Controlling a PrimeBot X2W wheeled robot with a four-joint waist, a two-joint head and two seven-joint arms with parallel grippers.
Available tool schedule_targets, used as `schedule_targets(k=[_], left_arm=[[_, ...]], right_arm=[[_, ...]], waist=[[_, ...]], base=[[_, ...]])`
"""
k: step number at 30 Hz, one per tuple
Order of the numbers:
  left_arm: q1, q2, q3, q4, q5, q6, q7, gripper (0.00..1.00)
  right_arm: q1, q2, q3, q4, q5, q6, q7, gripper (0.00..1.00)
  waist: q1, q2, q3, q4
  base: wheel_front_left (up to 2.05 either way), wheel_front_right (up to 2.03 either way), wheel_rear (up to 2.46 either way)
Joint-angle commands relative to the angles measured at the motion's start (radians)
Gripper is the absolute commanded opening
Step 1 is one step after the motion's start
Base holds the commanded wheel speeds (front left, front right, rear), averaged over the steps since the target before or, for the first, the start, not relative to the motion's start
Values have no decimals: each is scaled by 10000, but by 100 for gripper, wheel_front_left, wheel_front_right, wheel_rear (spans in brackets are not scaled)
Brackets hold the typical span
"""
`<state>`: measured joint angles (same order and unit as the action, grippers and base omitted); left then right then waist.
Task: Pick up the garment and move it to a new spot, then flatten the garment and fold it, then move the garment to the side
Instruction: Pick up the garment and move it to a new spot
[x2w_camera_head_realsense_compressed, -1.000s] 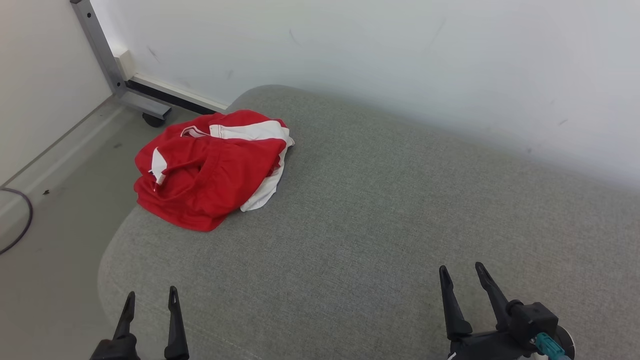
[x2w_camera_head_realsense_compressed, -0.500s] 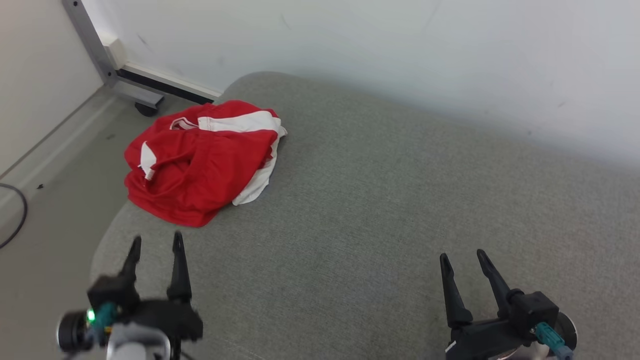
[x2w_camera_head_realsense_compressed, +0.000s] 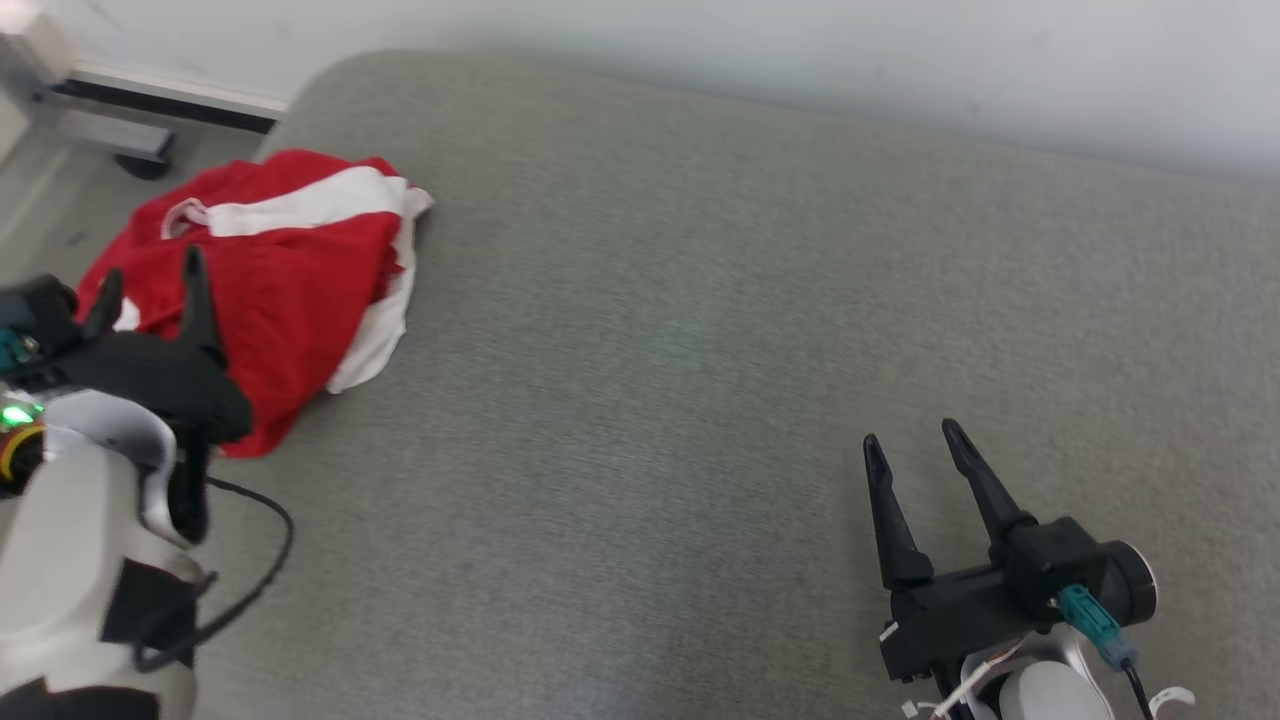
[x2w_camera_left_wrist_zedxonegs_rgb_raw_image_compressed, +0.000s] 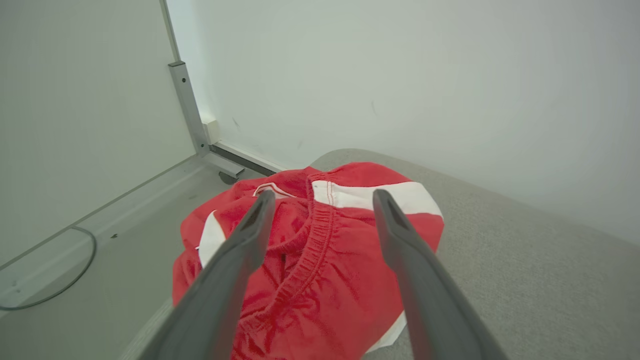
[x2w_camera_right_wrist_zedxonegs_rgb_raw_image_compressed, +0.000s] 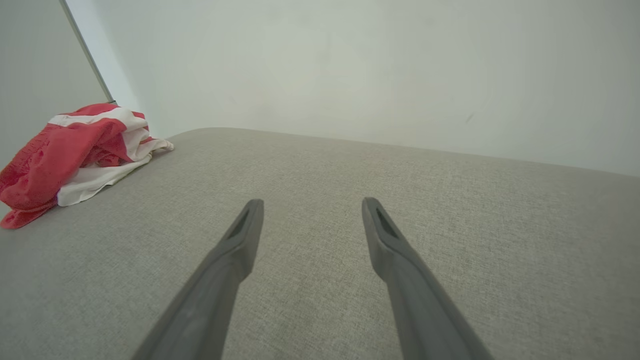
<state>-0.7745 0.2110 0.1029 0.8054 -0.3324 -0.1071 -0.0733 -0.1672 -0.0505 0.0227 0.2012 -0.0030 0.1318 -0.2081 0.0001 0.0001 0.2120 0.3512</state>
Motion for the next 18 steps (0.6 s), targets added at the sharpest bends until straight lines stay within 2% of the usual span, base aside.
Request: schedule_targets(k=[1,5,8,18], left_arm=[[-163,56,24,65,-83,-46,40,100],[-697,434,244,823,-423,-50,714,100],[-939,706,416,1366,-630,126,1253,100],[-1316,1292,331,2740,-411,1184,2554,100]], right_arm=[[-112,6,29,-65,-61,-21,27,100],[-85,4,-26,-444,-199,-21,142,100],[20,13,-99,-691,-297,-21,228,100],[249,12,122,-1136,-264,-21,373,100]], waist=[[-1,-1,1085,-1102],[-1,-1,1524,-1655],[-1,-1,1724,-1956],[-1,-1,2015,-2477]], base=[[0,0,0],[0,0,0],[0,0,0],[0,0,0]])
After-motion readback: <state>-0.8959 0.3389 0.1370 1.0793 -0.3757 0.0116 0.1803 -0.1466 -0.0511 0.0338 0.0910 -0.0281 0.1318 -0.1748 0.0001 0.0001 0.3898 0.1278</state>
